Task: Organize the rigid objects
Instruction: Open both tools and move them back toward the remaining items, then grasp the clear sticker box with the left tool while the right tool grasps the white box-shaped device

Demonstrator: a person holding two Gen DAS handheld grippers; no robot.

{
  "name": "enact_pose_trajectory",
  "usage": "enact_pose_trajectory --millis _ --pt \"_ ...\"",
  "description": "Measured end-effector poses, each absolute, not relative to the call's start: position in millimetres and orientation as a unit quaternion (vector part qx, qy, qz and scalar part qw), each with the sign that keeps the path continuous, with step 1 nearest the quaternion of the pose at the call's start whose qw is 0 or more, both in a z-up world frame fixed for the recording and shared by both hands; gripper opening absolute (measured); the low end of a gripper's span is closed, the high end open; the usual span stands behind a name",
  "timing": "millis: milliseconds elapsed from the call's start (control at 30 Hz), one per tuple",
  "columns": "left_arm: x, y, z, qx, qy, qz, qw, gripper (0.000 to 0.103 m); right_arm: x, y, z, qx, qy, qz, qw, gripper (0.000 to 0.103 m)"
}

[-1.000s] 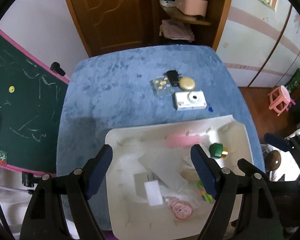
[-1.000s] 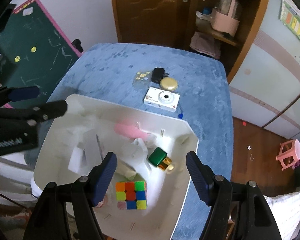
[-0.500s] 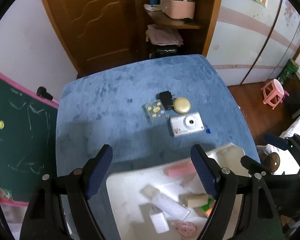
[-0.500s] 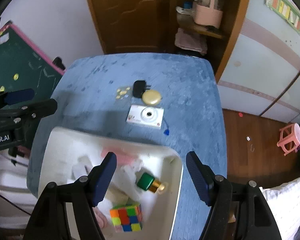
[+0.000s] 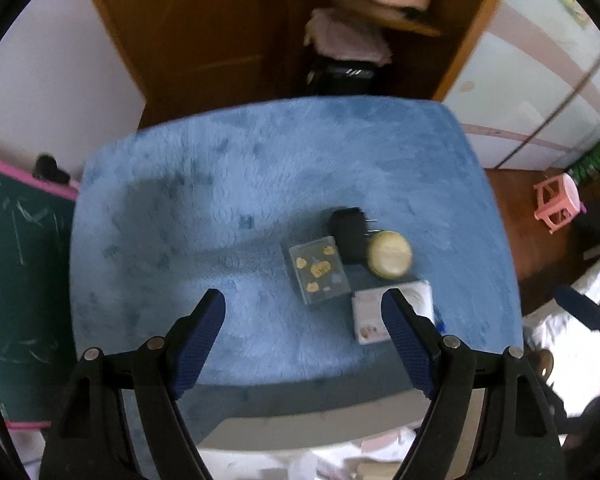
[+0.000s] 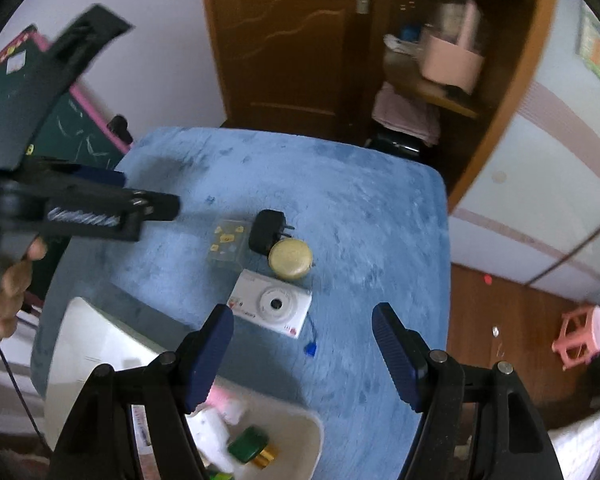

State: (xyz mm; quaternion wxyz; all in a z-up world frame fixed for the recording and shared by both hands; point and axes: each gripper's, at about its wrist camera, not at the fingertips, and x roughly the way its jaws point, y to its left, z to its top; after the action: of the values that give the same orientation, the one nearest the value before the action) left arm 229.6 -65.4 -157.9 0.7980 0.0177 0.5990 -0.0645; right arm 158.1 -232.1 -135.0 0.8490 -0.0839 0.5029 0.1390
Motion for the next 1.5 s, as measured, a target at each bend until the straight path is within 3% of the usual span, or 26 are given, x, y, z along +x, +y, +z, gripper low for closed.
enact_pose_trajectory --millis 567,967,1500 --pt "267.0 -74.9 -252.6 -0.047 0.682 -0.02 0.729 0.083 211.7 -206.7 -229.0 -0.183 0.516 0.313 0.776 0.073" --pt "274.7 -71.8 -275.8 -0.068 0.7 -0.009 0.711 0.083 198.4 -178.8 -271.8 -0.306 0.498 0.387 0.714 0.073" --pt "279.1 -68.8 -295.7 -0.068 0.706 -0.004 0.705 0.081 208.1 -160.6 -291.7 -0.307 0.523 0.384 0.696 0.07"
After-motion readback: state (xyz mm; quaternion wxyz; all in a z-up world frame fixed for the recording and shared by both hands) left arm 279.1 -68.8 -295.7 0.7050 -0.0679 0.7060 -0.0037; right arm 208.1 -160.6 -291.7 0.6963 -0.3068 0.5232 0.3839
